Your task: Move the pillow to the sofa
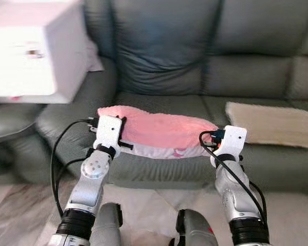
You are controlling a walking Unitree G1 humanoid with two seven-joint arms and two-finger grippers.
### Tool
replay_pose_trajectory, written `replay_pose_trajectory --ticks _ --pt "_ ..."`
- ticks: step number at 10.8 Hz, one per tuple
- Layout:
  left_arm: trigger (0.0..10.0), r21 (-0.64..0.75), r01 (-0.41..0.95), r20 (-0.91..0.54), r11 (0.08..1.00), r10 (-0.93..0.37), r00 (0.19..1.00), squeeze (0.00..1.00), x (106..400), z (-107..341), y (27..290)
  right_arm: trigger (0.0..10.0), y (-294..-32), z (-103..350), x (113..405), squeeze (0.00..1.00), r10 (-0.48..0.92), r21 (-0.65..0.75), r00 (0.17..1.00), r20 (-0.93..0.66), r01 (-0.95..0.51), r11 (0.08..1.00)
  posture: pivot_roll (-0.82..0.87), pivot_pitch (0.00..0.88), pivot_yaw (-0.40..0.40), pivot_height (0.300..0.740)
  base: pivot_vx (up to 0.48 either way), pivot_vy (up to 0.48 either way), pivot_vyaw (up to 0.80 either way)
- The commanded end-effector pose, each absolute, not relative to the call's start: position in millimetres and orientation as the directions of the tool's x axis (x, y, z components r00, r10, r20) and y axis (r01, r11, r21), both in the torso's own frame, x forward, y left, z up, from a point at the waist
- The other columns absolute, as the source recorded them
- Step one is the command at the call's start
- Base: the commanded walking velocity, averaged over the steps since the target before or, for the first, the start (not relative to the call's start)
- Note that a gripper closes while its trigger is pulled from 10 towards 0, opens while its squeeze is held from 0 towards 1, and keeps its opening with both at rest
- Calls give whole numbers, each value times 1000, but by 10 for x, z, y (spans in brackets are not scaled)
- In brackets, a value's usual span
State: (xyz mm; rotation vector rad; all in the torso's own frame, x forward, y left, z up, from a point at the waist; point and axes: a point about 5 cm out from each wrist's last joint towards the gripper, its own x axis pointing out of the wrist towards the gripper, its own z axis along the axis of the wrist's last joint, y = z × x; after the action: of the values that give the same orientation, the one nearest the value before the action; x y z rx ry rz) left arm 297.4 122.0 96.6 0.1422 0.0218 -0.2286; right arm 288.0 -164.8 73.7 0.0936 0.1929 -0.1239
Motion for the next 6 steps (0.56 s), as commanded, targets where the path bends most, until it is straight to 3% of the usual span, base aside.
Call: replay_pose_trajectory --ticks 1,6 --pt "10000 143 239 0 961 -241 971 0 2992 1056 1201 10000 -1646 809 2923 0 -116 76 979 -166 130 989 9 0 -42 656 307 0 0" --pt "10000 128 259 -15 957 -259 966 0 2975 1031 1156 10000 -1626 816 2930 0 -111 75 980 -165 124 989 7 0 -40 656 342 0 0"
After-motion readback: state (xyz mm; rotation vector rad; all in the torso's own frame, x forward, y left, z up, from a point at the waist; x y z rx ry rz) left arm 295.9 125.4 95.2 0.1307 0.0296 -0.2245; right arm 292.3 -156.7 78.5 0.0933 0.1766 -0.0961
